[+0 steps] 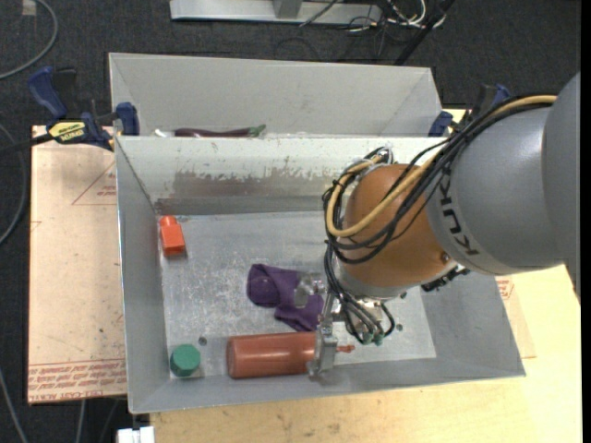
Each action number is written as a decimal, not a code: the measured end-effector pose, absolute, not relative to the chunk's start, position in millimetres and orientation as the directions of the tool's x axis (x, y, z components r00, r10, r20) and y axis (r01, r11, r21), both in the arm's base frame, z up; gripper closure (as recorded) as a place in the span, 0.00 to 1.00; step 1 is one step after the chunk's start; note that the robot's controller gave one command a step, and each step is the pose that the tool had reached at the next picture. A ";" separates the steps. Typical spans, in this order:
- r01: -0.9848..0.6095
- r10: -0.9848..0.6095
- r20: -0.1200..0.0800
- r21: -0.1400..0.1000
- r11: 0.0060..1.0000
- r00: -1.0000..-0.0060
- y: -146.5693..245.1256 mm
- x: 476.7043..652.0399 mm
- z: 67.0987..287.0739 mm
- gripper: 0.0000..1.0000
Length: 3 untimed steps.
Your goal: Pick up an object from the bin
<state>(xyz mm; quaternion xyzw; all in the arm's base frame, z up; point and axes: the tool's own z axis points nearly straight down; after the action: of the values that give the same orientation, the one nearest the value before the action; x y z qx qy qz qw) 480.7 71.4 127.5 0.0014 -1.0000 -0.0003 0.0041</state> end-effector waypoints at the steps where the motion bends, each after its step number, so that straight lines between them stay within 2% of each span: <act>1: 0.000 0.000 0.001 0.001 1.000 -1.000 71.1 482.6 131.7 0.00; 2: 0.197 0.197 -0.006 0.002 0.980 -0.980 84.9 503.9 78.8 1.00; 3: 0.198 0.198 -0.006 0.002 0.980 -0.980 84.8 503.9 78.7 1.00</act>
Offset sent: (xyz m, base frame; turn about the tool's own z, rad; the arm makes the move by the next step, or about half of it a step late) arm 0.0173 0.0147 -0.0558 0.1999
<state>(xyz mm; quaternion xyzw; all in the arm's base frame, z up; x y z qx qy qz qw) 503.9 84.8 78.7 -0.0995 -0.9950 -0.0009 -0.0031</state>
